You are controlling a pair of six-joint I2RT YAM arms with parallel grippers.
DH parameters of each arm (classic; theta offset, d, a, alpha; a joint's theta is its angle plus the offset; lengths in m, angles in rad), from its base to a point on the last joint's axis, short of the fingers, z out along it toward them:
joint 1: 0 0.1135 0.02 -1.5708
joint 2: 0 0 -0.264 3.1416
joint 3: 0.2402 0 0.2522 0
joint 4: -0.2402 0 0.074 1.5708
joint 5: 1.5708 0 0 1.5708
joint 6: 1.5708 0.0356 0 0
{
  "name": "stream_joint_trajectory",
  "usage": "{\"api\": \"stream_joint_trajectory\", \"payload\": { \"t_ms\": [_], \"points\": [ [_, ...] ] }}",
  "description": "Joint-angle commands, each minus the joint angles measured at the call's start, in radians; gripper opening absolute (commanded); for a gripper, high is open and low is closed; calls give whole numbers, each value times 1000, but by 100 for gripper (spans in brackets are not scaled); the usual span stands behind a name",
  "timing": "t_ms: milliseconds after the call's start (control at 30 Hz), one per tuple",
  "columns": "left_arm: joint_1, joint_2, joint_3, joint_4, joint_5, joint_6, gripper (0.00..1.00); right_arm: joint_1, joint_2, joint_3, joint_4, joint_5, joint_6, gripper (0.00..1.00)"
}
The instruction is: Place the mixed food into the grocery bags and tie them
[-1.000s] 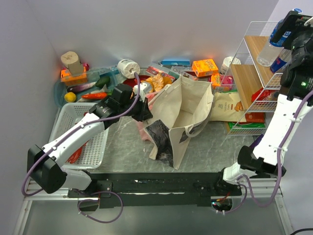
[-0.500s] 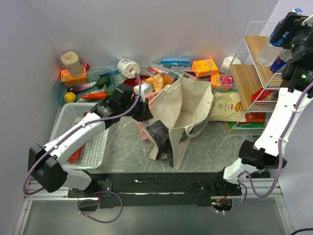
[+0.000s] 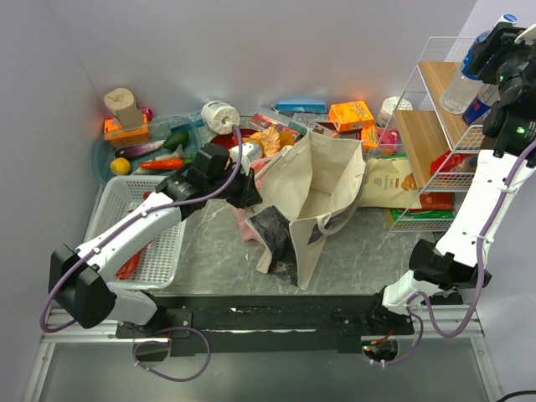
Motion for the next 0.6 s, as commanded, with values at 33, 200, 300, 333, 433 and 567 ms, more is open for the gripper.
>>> {"api": "stream_joint_trajectory", "payload": {
  "t_ms": [33, 200, 300, 333, 433, 567],
  "points": [
    [-4, 7, -3, 13, 26, -10, 1, -6, -24, 45, 121, -42, 7, 44],
    [-4, 7, -3, 16, 25, -10, 1, -6, -33, 69, 158, -37, 36, 30],
    [-2, 7, -5, 18, 32, -11, 1, -6, -45, 68, 191, -51, 56, 23],
    [-2, 9, -5, 21, 32, -13, 1, -6, -48, 68, 202, -53, 61, 22],
    [-2, 7, -8, 25, 40, -14, 1, -4, -56, 80, 239, -59, 76, 16],
    [-2, 6, -9, 30, 48, -16, 1, -3, -66, 98, 259, -76, 104, 12]
  ]
}}
